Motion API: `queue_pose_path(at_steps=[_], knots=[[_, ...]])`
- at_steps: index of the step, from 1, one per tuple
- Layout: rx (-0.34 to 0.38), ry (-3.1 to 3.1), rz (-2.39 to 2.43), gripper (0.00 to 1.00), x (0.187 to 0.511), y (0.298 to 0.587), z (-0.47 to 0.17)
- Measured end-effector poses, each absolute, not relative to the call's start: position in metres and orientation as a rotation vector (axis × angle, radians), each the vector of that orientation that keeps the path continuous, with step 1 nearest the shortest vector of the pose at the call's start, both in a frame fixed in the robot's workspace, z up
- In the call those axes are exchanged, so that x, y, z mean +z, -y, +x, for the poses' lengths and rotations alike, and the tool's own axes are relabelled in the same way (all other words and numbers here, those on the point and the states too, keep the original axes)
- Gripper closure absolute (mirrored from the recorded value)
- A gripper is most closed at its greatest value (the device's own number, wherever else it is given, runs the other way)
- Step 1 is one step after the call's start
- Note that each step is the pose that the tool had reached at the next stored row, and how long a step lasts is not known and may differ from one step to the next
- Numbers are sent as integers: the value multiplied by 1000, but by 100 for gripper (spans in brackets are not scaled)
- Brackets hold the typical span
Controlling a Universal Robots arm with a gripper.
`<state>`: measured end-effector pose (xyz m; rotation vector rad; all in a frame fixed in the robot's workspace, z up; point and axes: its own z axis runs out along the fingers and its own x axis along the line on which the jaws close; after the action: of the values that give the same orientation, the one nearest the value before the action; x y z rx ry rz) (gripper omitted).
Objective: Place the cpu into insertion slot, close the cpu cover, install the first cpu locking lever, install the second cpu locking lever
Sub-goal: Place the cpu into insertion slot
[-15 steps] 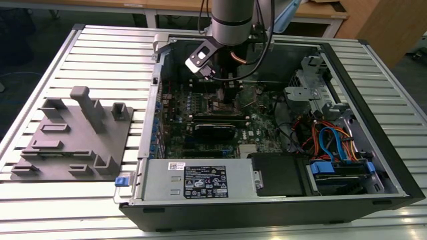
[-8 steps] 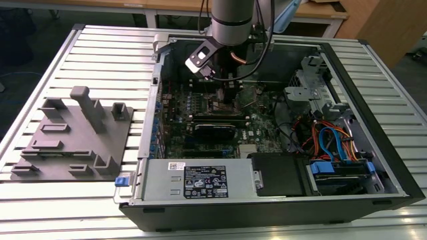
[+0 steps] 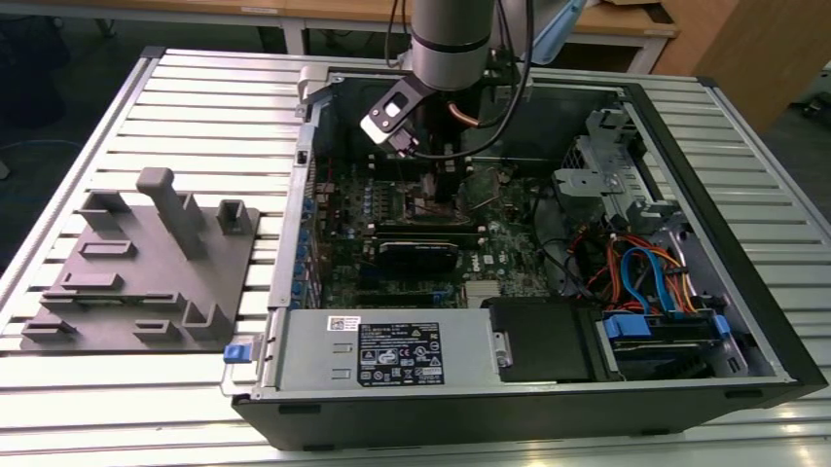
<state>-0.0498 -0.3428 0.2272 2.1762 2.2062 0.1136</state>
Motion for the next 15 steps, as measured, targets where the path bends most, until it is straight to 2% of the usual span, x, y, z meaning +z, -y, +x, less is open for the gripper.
queue_pose_path(at_steps=[15], knots=[[113,-2206,2176,46,222,343,-50]])
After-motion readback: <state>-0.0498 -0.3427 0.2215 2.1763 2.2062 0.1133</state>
